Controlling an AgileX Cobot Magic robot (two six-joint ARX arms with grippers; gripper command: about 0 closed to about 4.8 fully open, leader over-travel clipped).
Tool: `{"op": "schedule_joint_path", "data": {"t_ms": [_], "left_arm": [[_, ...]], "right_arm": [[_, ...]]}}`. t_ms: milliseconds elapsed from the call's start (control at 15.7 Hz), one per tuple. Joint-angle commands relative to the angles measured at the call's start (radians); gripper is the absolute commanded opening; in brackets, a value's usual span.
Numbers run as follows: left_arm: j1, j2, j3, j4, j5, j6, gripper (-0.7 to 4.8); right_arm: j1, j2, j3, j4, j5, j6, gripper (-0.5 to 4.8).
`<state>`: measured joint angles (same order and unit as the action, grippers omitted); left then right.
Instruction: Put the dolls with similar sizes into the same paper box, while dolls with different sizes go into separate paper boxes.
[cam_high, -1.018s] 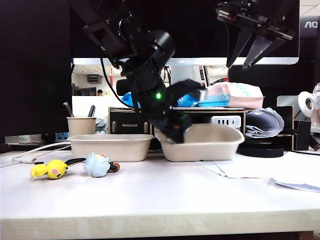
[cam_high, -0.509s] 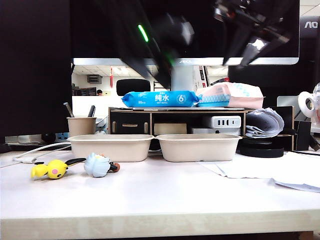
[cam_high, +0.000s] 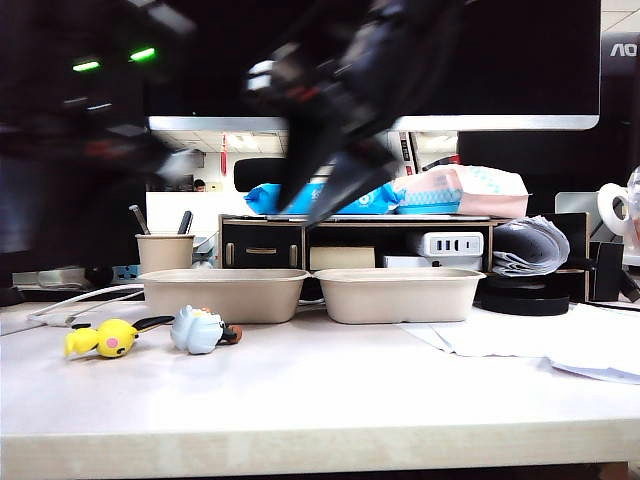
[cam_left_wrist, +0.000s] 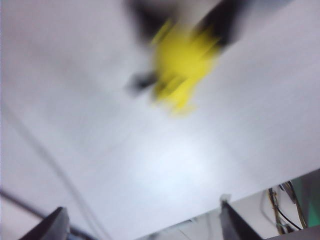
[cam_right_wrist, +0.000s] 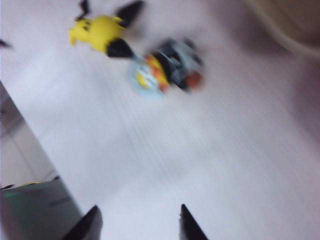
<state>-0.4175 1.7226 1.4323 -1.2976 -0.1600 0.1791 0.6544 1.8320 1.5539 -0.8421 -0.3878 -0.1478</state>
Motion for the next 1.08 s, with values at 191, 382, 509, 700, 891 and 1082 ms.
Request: {"op": "schedule_joint_path", "data": {"t_ms": [191,382,509,700,891,1082], "left_arm": [[0.121,-0.116,-0.120,0.015,-0.002,-0.008,3.98],[0.127,-0.164,-0.119,0.049,0.000,0.024,3.98],[0.127,-0.188,-0.119,0.074,0.003,0.031,3.98],[0.127,-0.194,-0.119,0.088,0.003,0.031,3.98],[0.127,-0.194,-0.119,0.095,0.003,0.031,3.98],[0.127,-0.194,-0.119,0.103,0.003,0.034,3.98]], "right_arm": [[0.100,0.109,0.005,0.205,0.083,-0.002,2.85],[0.111,0.164,0.009,0.277,0.117,0.001,2.86],[0.111,0.199,0.010,0.325,0.132,0.002,3.11],[0.113,0.235,0.010,0.366,0.132,0.002,3.11],[0.118,0.268,0.010,0.396,0.135,0.002,3.13],[0.122,0.292,0.010,0.406,0.146,0.002,3.16]]}}
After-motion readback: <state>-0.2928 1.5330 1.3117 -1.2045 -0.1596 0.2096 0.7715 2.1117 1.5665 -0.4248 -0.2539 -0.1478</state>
